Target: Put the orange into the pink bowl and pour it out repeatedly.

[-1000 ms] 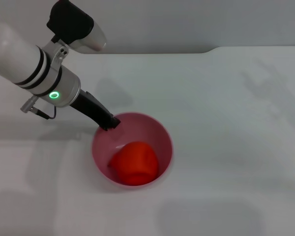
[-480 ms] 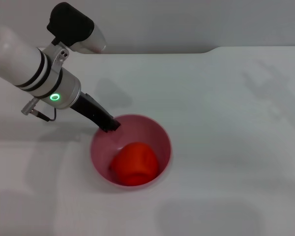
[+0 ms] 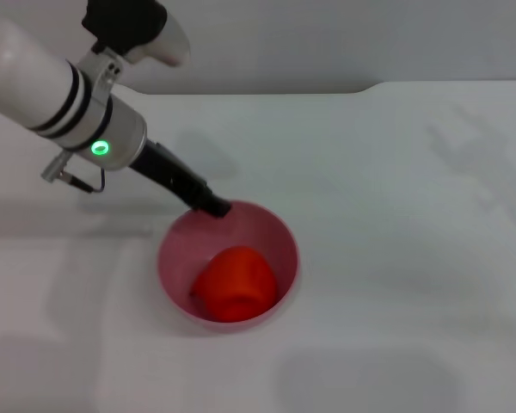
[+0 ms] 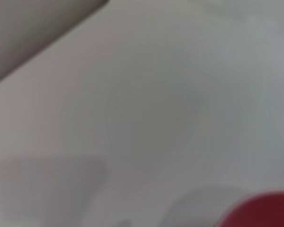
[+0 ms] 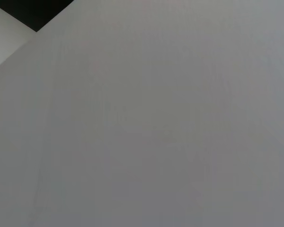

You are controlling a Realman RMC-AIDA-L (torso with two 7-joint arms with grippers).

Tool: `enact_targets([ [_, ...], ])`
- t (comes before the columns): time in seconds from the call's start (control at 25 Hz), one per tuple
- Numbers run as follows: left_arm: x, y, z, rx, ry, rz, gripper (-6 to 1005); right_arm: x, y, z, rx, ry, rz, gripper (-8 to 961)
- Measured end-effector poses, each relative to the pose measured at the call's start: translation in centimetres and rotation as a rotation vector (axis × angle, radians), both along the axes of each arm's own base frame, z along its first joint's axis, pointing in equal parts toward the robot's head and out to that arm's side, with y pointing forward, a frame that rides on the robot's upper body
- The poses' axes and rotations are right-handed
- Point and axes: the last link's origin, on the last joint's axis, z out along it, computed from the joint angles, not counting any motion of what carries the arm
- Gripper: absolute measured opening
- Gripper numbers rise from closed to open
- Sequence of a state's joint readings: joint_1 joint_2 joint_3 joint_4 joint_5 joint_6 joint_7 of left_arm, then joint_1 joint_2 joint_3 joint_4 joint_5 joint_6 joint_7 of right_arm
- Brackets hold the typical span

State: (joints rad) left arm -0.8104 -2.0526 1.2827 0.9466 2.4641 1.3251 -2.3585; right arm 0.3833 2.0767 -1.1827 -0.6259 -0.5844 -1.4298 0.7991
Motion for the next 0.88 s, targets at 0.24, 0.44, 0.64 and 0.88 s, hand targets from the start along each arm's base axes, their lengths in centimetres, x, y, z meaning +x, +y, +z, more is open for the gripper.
enact_targets([
  [0.24,2.9,1.7,4.5,0.182,-0.239,-0.042,680,0.3,0.0,-0.2,-0.009,0.003,-0.016,645],
  [0.44,2.9,1.6,9.2,0.444,-0.767,-0.203,801,0.8,-0.1,-0.5,-0.006,0.001,-0.032,645],
  [0.64,-0.5,0.3,10.7,0.697,-1.066,-0.304,806,1.2,-0.3,-0.8,0.019,-0.021,-0.041,645],
  [0.88,-5.4,-1.9,10.7,1.020,-0.951,-0.512,808,2.8,-0.4,-0.8,0.112,-0.057,-0.117,645],
])
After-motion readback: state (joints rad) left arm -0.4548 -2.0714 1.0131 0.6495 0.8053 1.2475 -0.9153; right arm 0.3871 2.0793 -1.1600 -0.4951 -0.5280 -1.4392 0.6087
